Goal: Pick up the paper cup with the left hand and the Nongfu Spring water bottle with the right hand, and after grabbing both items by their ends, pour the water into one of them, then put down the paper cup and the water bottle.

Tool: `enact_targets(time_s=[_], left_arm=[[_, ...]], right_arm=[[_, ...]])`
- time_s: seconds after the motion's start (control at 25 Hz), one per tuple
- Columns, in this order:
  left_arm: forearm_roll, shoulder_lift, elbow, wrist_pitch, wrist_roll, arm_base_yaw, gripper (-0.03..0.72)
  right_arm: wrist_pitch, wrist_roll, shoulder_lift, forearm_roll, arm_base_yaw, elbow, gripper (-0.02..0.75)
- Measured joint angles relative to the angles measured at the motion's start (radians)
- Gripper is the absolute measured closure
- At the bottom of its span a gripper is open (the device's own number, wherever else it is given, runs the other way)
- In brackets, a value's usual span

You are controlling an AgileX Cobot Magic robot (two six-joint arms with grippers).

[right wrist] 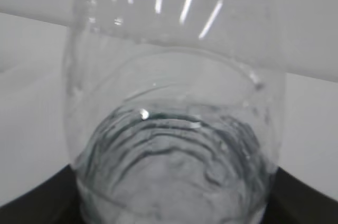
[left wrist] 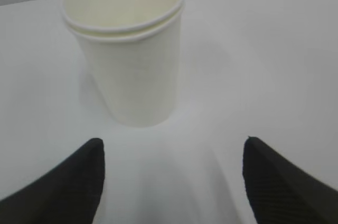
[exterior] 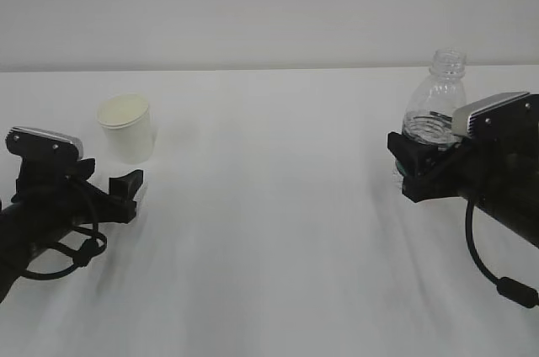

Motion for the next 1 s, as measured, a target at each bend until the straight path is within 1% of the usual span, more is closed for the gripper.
enact_targets(time_s=[0.52, 0.72, 0.88, 1.0], left_arm=[[-0.006, 0.125, -0.164, 0.000, -0.015, 0.002, 0.101], [0.000, 0.146, -0.206, 0.000, -0.022, 0.038, 0.101], [0.027, 0.146, -0.257, 0.000, -0.028, 0.073, 0.100], [0.045, 0.149, -0.289, 0.000, -0.028, 0.081, 0.100]], right_arm=[[0.000, 0.000, -0.004, -0.008, 0.000, 0.000, 0.265], [0.000, 0.000, -0.004, -0.008, 0.000, 0.000, 0.265], [0.000, 0.000, -0.004, -0.008, 0.000, 0.000, 0.265], [0.000, 0.000, -0.004, -0.008, 0.000, 0.000, 0.265]])
